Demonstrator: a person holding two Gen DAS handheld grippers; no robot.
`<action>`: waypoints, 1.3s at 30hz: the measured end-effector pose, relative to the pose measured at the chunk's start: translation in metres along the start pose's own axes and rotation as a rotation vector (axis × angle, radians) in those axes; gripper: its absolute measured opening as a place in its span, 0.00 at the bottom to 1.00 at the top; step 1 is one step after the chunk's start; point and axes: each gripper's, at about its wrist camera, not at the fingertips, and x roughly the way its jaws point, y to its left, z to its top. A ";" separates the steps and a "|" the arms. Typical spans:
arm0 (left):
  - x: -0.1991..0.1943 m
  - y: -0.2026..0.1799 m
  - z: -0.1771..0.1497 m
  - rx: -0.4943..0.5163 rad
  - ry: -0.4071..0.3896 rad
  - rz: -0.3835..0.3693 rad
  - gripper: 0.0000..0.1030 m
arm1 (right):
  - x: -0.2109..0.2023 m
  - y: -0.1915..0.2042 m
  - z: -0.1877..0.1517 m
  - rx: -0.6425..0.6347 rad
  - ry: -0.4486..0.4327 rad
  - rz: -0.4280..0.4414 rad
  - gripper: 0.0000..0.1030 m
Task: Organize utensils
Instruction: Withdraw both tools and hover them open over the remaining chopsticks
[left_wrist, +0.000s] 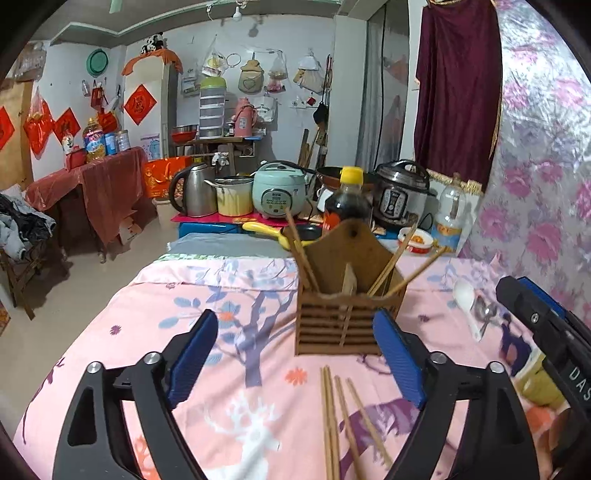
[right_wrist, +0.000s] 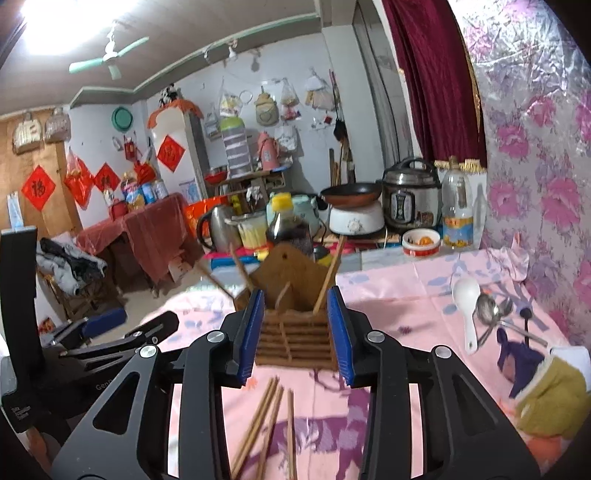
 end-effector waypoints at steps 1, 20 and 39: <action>0.000 -0.001 -0.006 0.009 0.001 0.013 0.87 | 0.001 0.001 -0.007 -0.013 0.014 -0.006 0.37; 0.036 0.010 -0.054 0.010 0.145 0.059 0.90 | 0.026 -0.018 -0.064 0.020 0.225 0.015 0.50; 0.080 0.033 -0.068 -0.099 0.336 0.003 0.94 | 0.051 -0.021 -0.082 -0.008 0.328 -0.047 0.63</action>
